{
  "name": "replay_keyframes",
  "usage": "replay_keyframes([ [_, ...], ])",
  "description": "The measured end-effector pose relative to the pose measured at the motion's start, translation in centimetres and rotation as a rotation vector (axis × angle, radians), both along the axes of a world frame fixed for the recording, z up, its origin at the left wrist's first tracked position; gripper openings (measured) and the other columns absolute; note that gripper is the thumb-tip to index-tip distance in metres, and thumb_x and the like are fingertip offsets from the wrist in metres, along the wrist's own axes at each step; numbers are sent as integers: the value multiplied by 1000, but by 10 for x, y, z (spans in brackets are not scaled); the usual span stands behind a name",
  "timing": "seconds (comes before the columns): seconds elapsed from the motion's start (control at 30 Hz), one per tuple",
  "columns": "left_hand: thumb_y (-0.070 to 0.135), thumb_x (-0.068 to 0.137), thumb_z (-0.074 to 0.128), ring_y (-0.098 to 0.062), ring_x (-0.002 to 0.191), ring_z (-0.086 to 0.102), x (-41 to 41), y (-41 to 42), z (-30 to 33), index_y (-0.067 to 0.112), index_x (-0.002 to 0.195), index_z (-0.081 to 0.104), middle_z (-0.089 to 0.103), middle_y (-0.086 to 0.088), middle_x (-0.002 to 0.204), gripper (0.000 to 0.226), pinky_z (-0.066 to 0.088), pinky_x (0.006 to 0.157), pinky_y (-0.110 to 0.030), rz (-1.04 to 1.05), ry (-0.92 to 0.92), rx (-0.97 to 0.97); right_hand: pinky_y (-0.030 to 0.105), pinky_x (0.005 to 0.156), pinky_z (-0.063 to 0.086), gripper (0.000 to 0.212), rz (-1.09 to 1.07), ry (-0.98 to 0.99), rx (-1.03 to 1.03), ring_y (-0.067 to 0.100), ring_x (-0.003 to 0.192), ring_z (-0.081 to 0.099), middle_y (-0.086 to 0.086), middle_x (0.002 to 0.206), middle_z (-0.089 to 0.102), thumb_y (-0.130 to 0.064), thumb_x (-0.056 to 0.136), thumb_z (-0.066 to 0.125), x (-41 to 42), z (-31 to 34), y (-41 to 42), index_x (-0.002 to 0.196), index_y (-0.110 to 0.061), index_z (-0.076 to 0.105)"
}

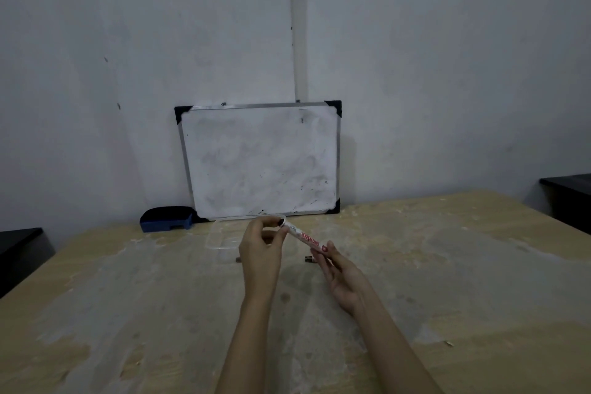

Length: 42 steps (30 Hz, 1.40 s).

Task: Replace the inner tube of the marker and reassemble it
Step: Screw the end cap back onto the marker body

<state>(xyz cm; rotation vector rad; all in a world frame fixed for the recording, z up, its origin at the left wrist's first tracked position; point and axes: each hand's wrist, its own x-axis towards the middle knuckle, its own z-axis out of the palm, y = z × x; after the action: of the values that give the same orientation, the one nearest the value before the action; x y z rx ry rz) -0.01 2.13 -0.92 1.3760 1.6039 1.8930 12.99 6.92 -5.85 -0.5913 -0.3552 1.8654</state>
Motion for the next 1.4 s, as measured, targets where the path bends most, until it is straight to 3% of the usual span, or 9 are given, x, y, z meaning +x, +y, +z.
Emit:
replay_keyframes([
  [0.17,11,78,70,-5,78,57,10,7,9,17,105,53,60,-3,102,32,50,65,-8,-23,-12,61,25,47,59,13,36,151,-33,22,56,73,23,64,71,-1,69,72,-3,5,-2,71,10,65],
  [0.3,18,80,68,-18,99,56,16,12,6,8,124,44,54,-2,106,51,48,86,-27,-122,-114,-63,25,43,57,64,162,296,46,25,60,74,26,72,72,3,10,91,-12,3,1,69,15,70],
  [0.43,25,92,50,-15,85,63,17,11,-2,9,96,59,65,0,84,19,49,70,-9,-251,-86,-93,25,52,60,48,241,125,86,23,70,74,23,86,72,-5,44,88,-25,10,-10,84,12,69],
  [0.53,28,95,43,-7,73,61,10,4,-2,15,82,59,64,0,77,24,48,66,-16,-149,-154,-8,24,52,59,36,246,-284,87,23,71,71,20,95,64,-32,89,54,-20,19,-10,96,3,56],
  [0.7,22,97,38,-13,74,55,2,-9,-19,13,98,53,54,6,73,18,48,71,-14,-73,-89,0,24,53,53,16,-94,-910,204,14,52,64,15,79,63,-18,91,55,21,16,16,91,-1,55],
  [0.8,22,97,35,-5,74,53,6,-14,-36,19,103,47,52,10,77,14,41,58,4,-94,-28,-66,24,59,47,14,-192,-1201,310,16,62,57,16,86,60,-7,85,62,33,3,27,96,2,60],
  [0.93,23,97,35,-7,69,51,10,-14,-45,22,98,45,52,7,75,11,39,53,1,-96,-9,-99,35,86,48,42,-42,-1511,453,26,99,59,12,103,56,-18,84,64,20,-13,29,123,-9,56],
  [1.23,24,97,35,-17,91,59,7,-6,-57,18,108,49,62,-4,102,19,42,65,-15,-141,83,-178,29,85,37,26,-56,-1863,678,27,113,47,8,112,63,-29,88,55,-9,-24,48,109,-20,68],
  [1.4,27,97,35,-15,93,59,6,-5,-57,13,112,52,64,-6,108,26,46,72,-18,-177,69,-173,18,66,48,21,-143,-1386,574,22,84,60,14,92,62,-13,80,70,-4,3,44,99,-7,63],
])
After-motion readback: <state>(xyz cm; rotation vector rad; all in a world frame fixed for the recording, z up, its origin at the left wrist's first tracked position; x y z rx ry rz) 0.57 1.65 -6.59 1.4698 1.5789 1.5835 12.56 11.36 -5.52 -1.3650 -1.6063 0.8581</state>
